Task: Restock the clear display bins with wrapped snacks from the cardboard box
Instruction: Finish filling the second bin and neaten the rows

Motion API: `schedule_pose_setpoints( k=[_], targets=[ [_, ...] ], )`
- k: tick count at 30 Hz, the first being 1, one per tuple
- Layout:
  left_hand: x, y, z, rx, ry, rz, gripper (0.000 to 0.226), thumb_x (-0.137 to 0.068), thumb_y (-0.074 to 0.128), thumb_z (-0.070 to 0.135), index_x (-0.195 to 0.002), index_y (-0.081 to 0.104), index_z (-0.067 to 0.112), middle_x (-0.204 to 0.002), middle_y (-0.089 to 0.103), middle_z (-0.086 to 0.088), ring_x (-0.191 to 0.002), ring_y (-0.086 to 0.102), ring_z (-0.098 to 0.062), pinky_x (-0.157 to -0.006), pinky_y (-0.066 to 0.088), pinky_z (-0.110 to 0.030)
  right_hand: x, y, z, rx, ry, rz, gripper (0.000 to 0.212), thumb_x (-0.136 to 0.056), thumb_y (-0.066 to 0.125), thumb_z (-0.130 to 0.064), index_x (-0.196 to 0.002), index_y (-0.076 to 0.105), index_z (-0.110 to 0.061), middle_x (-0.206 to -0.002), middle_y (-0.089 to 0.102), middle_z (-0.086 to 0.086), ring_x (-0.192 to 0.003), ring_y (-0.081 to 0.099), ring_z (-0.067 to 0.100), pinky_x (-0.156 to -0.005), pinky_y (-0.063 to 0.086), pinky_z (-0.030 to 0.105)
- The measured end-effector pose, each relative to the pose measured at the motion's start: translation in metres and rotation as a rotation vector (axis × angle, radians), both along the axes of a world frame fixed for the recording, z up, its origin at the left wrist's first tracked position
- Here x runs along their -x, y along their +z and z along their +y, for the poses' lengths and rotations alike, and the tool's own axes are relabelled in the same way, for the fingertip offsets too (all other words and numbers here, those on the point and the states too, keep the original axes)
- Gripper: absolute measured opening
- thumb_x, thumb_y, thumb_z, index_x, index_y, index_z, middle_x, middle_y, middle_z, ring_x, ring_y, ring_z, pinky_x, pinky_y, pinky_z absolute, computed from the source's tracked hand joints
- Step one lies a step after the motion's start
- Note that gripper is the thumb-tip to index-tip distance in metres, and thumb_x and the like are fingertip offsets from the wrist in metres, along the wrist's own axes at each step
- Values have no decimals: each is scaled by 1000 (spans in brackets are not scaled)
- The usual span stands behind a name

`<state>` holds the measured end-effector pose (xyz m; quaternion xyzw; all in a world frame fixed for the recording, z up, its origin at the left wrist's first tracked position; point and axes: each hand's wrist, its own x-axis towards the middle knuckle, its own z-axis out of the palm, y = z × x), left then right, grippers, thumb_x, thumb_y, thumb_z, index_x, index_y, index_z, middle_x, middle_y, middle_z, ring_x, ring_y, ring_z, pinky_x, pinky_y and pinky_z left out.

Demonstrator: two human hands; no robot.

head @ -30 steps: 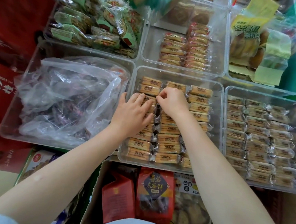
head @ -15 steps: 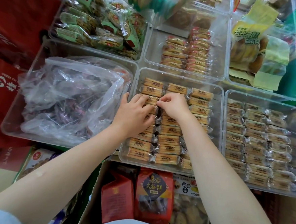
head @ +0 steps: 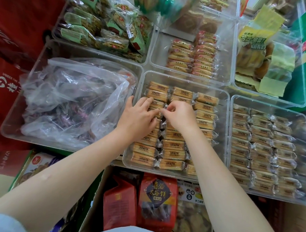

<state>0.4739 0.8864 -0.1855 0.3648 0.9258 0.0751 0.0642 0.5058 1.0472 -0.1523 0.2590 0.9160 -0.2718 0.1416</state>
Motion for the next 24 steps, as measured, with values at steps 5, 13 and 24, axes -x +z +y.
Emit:
schedule_pose_setpoints(
  k=[5, 13, 24],
  targets=[
    [0, 1, 0, -14, 14, -27, 46, -98, 34, 41, -128, 64, 24, -144, 56, -10, -133, 50, -26, -113, 24, -61, -4, -13, -19, -95, 0, -182, 46, -96, 55, -53, -71, 70, -17, -69, 65, -2, -68, 63, 20, -54, 44, 27],
    [1, 4, -1, -38, 15, -89, 67, -93, 14, 45, -147, 46, 23, -148, 52, -5, -136, 47, -23, -115, 19, -58, -4, -15, -18, 170, -239, -96, 45, -97, 61, -39, -62, 66, -12, -64, 62, 0, -61, 56, 18, -56, 40, 26],
    [1, 7, -1, 42, -5, -86, 51, -100, 33, 40, -144, 52, 22, -152, 47, -4, -138, 42, -22, -118, 14, -58, 16, 5, -17, -192, 32, -248, 26, -92, 67, -44, -93, 63, -18, -86, 61, -2, -80, 59, 22, -58, 39, 29]
  ],
)
